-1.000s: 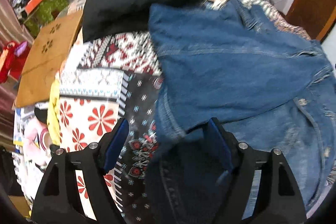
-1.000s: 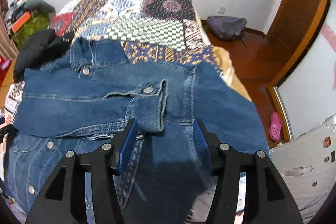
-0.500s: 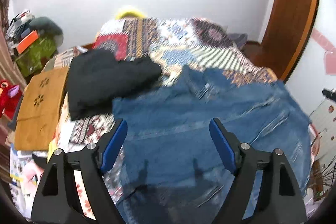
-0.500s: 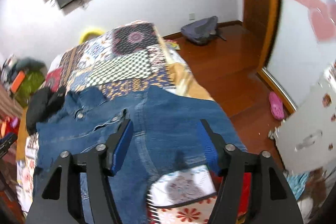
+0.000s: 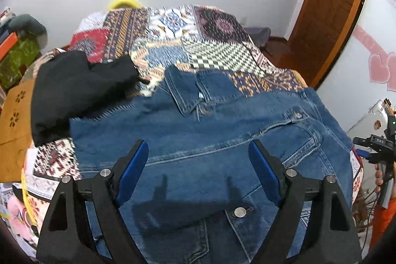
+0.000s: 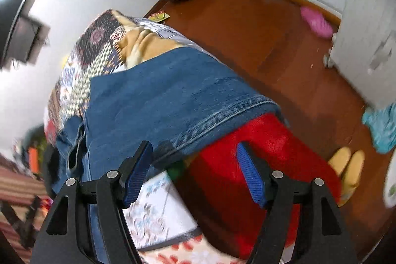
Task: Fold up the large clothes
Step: 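Grasp the other denim sleeve with the right gripper and lift it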
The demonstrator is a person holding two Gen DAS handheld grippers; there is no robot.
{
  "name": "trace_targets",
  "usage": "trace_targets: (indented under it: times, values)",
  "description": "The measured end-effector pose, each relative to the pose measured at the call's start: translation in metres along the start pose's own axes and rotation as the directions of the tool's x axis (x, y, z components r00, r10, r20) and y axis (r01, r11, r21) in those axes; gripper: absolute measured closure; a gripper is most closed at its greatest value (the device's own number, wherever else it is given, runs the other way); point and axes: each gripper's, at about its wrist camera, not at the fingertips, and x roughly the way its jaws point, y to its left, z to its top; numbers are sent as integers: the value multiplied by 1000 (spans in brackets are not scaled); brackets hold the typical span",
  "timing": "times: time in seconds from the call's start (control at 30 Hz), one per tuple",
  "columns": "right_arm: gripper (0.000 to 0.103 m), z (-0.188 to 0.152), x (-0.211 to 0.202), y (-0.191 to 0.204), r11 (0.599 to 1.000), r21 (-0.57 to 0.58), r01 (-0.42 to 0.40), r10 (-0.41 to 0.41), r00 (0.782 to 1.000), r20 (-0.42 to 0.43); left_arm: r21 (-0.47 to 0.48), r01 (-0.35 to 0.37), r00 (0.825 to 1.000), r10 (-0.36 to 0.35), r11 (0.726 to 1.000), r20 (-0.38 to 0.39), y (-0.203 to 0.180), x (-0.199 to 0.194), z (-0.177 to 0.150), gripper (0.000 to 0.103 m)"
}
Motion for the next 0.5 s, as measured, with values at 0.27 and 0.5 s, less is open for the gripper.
trace_targets:
  times: [0.27, 0.5]
  values:
    - [60, 28, 23, -8, 995, 93, 37, -39, 999, 16, 5, -13, 999, 13, 1000, -31, 2, 12, -5, 20]
    - [94, 28, -6, 28, 988, -45, 147, -139, 981, 137, -6, -41, 999, 41, 999, -25, 11, 12, -9, 20]
